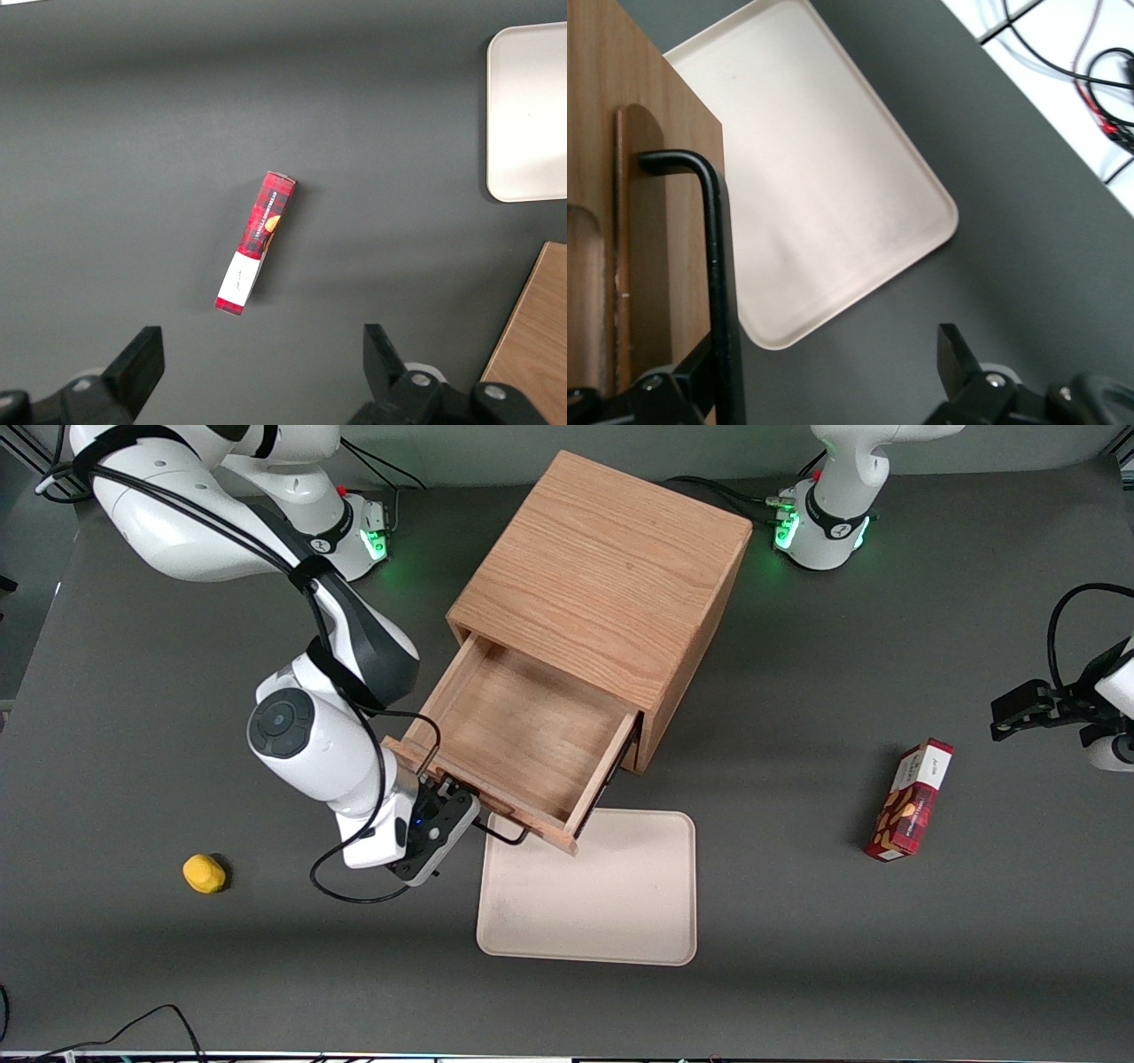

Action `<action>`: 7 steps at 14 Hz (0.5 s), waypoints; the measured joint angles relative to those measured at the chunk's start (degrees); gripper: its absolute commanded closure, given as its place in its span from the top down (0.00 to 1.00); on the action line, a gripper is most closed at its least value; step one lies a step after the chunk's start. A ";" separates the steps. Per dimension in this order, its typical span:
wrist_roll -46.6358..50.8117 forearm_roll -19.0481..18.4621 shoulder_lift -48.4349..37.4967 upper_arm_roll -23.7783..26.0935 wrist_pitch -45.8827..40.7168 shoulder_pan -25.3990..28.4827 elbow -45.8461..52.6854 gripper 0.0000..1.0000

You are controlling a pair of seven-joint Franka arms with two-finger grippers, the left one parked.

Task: Open upper drawer
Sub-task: 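Pull the upper drawer outward by its handle with the right gripper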

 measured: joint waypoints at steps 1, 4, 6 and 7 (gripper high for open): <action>0.00 0.29 0.16 -0.14 0.00 0.05 0.26 1.00; -0.12 4.57 0.62 -2.12 0.10 0.46 1.23 1.00; -0.73 7.20 1.11 -3.51 0.65 0.47 1.88 1.00; -0.84 7.76 1.36 -3.88 0.71 0.47 2.28 1.00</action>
